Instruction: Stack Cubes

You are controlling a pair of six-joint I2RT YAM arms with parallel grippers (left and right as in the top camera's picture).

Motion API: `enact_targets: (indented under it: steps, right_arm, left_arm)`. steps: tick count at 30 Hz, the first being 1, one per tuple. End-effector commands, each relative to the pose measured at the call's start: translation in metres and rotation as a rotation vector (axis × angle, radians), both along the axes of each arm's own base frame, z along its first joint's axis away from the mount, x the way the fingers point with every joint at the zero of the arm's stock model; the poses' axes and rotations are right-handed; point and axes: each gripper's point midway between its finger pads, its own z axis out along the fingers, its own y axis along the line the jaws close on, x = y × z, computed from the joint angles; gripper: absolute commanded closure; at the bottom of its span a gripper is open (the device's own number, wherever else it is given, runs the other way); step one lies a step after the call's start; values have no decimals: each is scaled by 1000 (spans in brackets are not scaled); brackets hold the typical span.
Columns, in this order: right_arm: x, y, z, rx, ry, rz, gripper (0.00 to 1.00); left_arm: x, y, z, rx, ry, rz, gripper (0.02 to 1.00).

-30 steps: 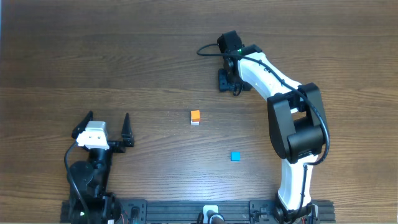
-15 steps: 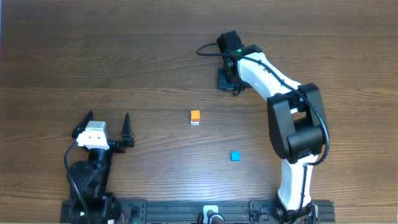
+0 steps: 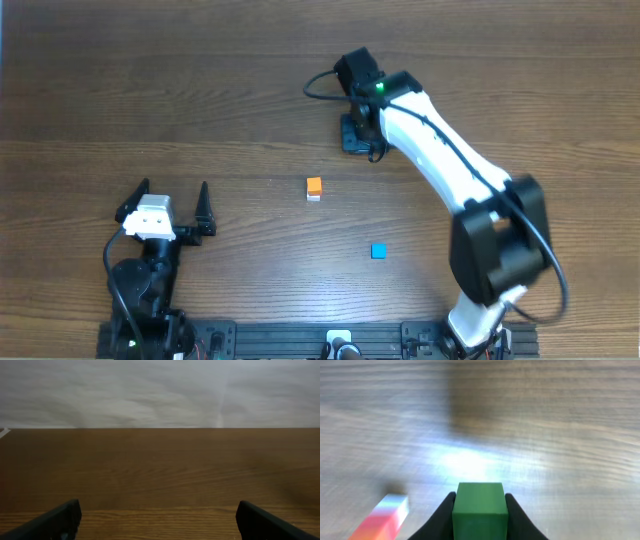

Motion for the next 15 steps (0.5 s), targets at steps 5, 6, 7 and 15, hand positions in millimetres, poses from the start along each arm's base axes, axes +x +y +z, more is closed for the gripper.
enact_targets:
  steps: [5,6,7,15]
  right_arm:
    - [-61,43,62,3,-92,-5,978]
    - [-68,49,61,4,-84,-3,982]
    - [-71,53,60,4,-79,-1,982]
    - [-88,82,42,13,-39,12,989]
  left_arm:
    - [0,0,-1,10,-2,-4,18]
    - [0,0,-1,10,-2,-4,18]
    - [0,0,-1,10,-2,-4,18]
    - [0,0,-1,10,-2,-4,18]
